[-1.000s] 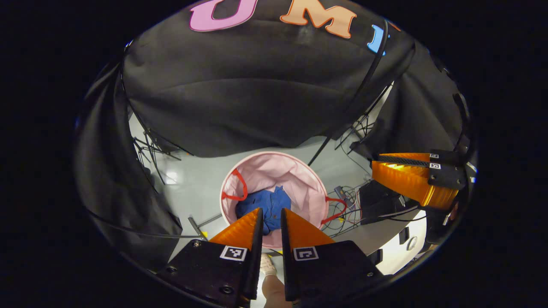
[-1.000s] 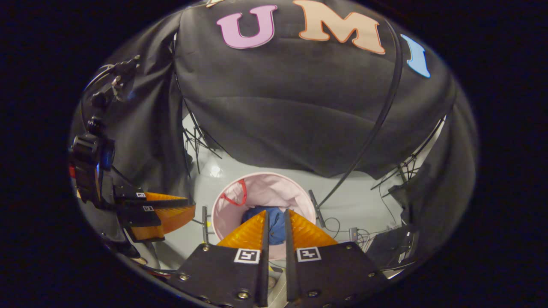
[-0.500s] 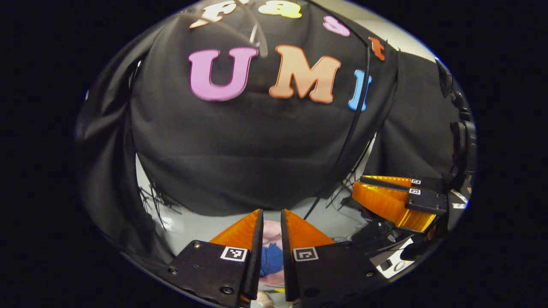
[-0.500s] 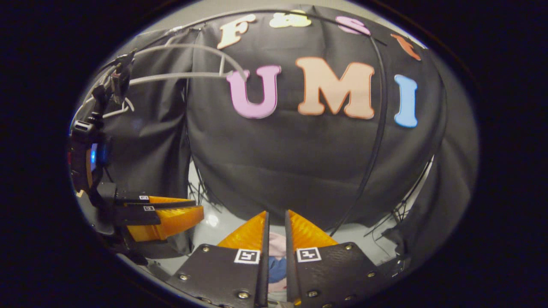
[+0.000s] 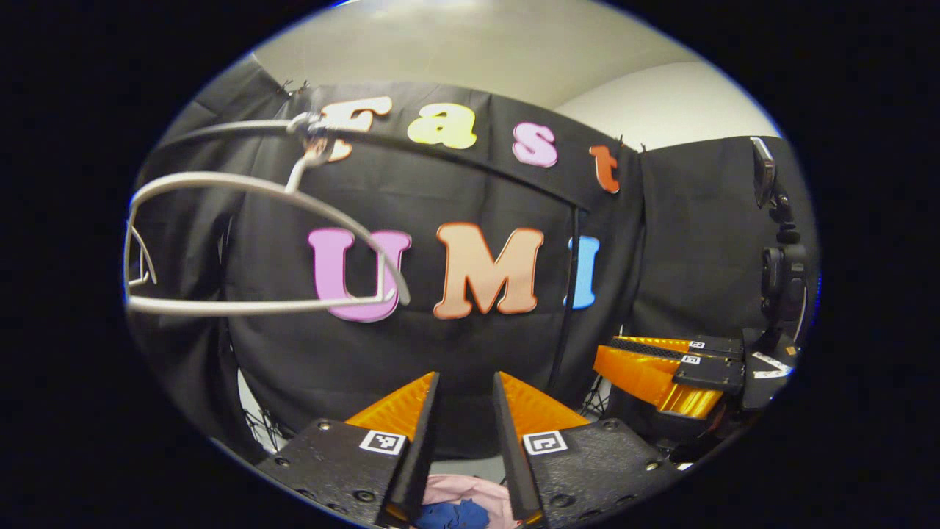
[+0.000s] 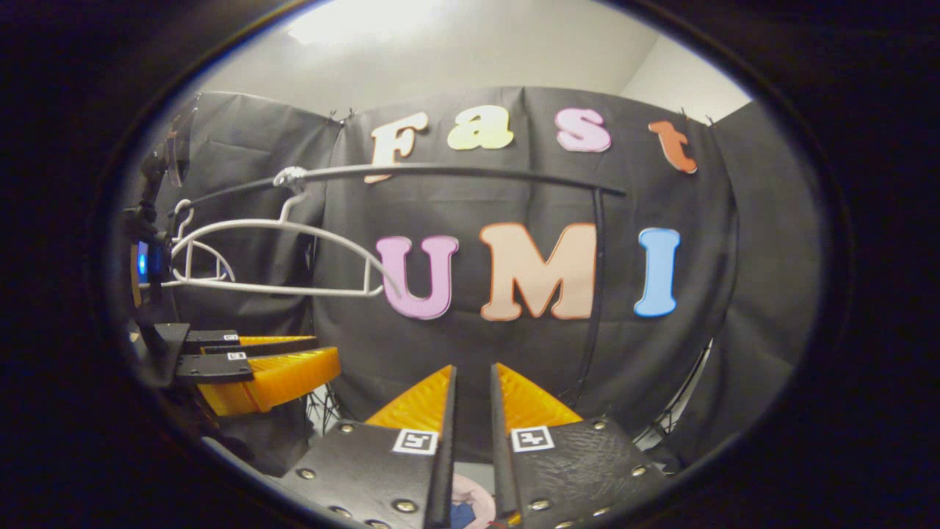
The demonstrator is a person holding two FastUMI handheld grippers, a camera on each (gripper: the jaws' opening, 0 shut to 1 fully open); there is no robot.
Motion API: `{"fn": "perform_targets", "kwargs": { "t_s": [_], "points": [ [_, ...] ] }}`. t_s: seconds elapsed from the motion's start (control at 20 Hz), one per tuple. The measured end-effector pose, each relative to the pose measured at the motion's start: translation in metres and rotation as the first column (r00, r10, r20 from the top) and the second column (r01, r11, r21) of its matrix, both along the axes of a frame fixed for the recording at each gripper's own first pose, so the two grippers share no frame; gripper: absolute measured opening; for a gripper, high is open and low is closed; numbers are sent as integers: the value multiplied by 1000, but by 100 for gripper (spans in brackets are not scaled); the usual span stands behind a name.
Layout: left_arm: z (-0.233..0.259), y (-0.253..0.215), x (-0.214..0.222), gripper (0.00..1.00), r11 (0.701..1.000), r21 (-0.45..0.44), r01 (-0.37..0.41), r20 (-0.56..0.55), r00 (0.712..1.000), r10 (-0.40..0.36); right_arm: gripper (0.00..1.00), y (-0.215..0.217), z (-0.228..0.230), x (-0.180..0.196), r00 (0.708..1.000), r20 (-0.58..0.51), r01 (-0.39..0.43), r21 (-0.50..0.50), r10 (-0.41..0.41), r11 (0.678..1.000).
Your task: Grasp the clothes on the hanger with both hands and then place them into the laundry hamper below.
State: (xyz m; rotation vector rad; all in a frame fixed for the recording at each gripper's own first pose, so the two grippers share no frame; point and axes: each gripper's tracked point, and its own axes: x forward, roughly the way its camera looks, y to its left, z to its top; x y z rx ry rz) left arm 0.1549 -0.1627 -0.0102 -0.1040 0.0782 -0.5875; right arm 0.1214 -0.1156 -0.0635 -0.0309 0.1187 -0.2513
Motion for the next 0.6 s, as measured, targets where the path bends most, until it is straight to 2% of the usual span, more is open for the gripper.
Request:
{"fn": "perform_targets", "kwargs": {
  "t_s": [0.15, 0.2, 0.25, 0.35, 0.45, 0.55, 0.6],
  "points": [
    [17, -22, -8, 64, 1000, -19, 16, 25, 1000, -15, 37, -20, 23, -20, 999, 40, 5, -25, -4, 1000],
    [19, -29, -8, 70, 1000, -19, 17, 30, 999, -16, 55, -25, 28, -25, 999, 49, 4, -25, -3, 1000],
    [22, -38, -14, 80, 1000, -16, 13, 38, 999, -12, 54, -33, 32, -31, 998, 61, 10, -26, -8, 1000],
    [30, -49, -21, 99, 1000, -17, 10, 61, 998, -9, 65, -50, 39, -45, 997, 78, 20, -26, -18, 999],
    [32, -67, -22, 98, 1000, -20, 8, 77, 997, -6, 74, -69, 41, -56, 995, 91, 31, -31, -28, 999],
    [26, -83, -25, 97, 1000, -27, 3, 86, 996, -1, 93, -89, 37, -70, 994, 104, 49, -27, -46, 998],
    [25, -91, -24, 97, 999, -35, 2, 98, 995, 1, 96, -99, 34, -75, 992, 115, 57, -21, -54, 998]
  ]
}}
